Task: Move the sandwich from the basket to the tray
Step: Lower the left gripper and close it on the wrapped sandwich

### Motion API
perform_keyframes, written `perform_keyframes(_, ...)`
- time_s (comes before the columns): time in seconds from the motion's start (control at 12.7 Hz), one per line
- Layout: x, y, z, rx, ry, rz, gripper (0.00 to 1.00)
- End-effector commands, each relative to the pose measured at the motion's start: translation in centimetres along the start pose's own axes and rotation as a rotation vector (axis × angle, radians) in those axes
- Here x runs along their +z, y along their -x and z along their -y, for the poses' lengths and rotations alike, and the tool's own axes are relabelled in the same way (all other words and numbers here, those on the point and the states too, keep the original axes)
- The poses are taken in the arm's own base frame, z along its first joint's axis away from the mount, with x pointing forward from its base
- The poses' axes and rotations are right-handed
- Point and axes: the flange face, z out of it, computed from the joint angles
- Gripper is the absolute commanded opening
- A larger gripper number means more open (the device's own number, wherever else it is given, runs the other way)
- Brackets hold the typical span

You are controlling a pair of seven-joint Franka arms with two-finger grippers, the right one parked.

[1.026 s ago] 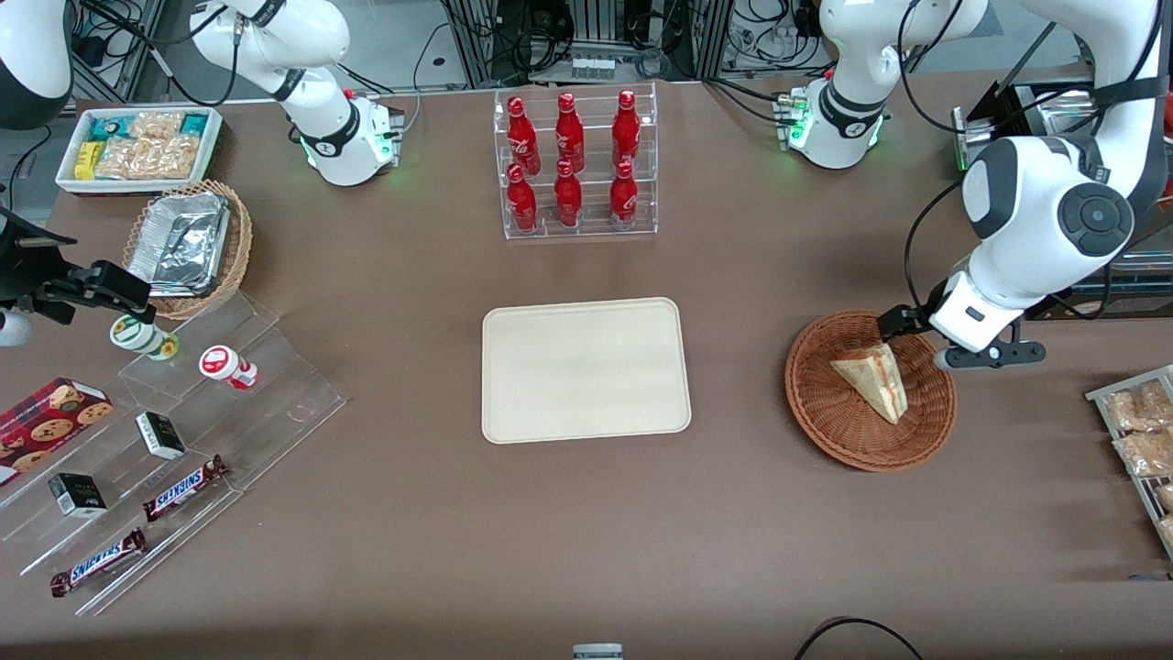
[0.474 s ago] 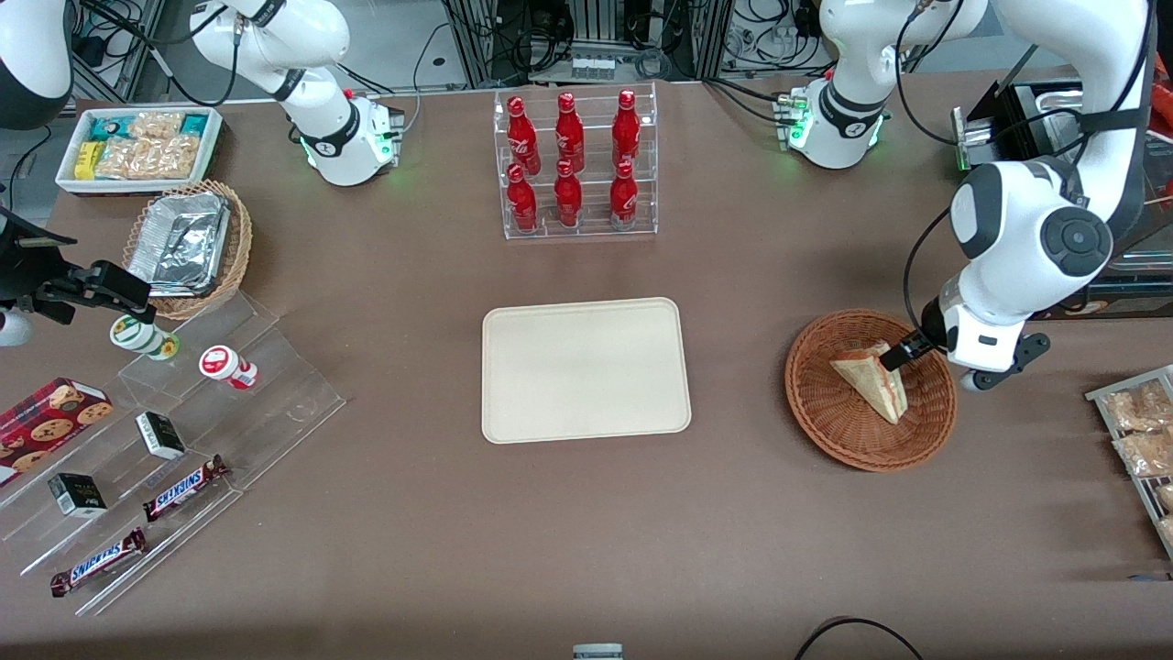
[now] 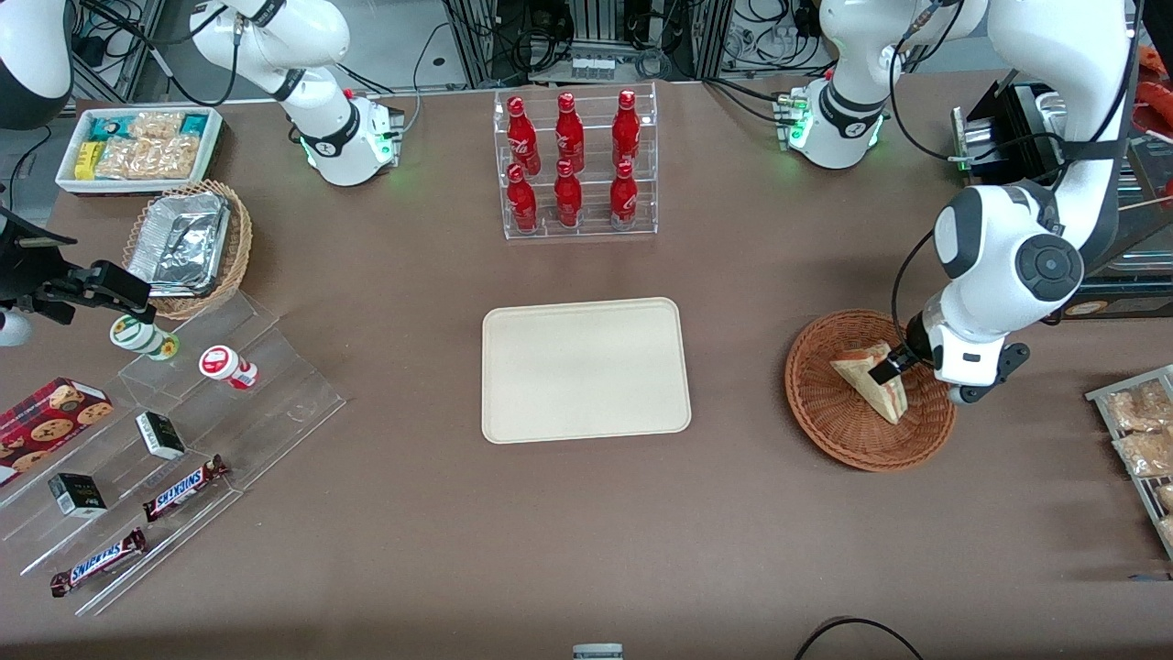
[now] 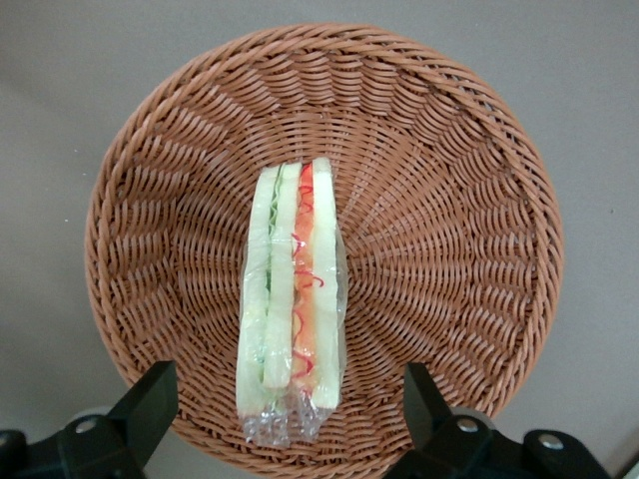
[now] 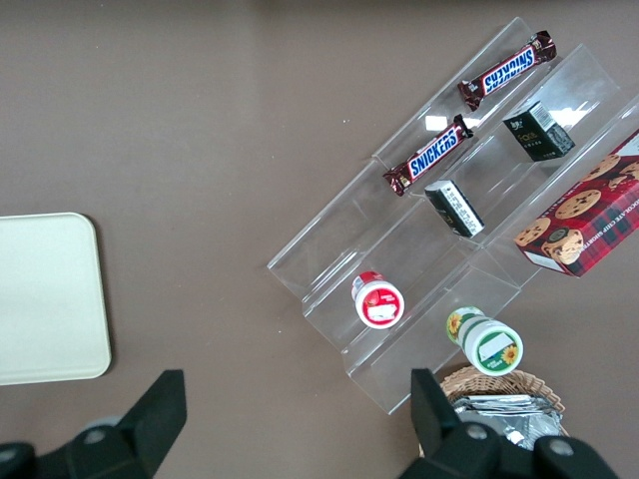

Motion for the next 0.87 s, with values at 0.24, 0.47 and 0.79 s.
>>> perform_keyframes(0.24,2.4,-0.5,-0.9,-0.020,-0.001,0.002,1.00)
perform_keyframes(0.47,3.8,-0.6,-0.9,-0.022,-0.011,0.016,1.00)
perform_keyframes(0.79,5.3,-0.5,-0.7,-0.037,-0.022,0.038,1.00)
